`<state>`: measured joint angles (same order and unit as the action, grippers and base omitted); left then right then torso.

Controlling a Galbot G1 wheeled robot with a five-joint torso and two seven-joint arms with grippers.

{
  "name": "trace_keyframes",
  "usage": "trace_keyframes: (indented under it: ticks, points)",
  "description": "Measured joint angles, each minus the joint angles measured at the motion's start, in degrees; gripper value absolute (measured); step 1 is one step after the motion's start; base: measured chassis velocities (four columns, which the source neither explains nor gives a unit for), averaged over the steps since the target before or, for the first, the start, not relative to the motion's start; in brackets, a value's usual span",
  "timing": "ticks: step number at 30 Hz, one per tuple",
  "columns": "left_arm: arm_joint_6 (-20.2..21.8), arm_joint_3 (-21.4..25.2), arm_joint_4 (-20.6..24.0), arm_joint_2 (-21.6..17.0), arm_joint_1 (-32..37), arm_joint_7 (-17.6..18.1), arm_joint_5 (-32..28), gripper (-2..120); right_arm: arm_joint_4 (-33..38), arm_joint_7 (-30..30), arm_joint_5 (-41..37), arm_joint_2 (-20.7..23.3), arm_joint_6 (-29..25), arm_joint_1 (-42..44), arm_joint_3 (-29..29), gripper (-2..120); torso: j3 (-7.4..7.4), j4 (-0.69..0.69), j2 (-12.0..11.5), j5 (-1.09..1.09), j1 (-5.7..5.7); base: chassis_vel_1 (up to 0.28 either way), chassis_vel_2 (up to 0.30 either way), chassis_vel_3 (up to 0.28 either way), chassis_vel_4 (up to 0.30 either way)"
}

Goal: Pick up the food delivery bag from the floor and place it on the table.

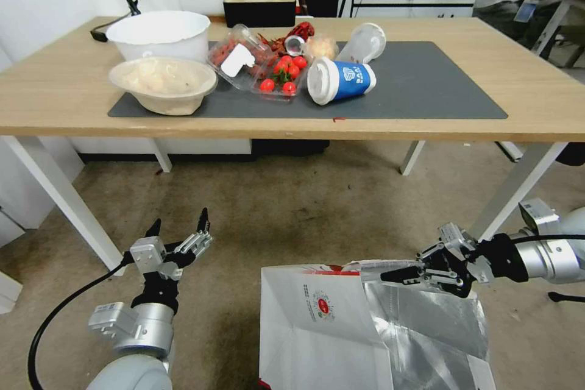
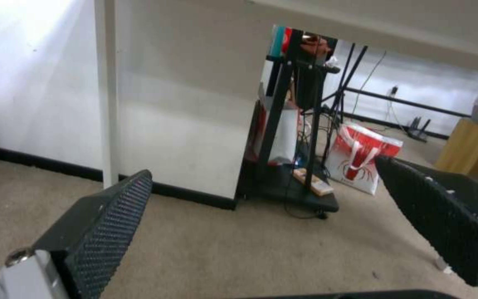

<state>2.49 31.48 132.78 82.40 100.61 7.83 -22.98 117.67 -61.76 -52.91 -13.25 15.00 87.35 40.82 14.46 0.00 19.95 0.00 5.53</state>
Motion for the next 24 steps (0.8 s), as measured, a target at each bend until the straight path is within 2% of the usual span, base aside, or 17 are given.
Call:
trace_keyframes:
  ticks: [24]
  points:
    - [0.4, 0.2, 0.1, -0.3, -0.3, 0.4, -0.7, 100, 0.2, 0.0, 0.2, 0.1, 0.0, 0.0, 0.0, 0, 3.6, 0.0, 5.5, 0.0, 1.88, 0.0, 0.0, 0.0, 0.0]
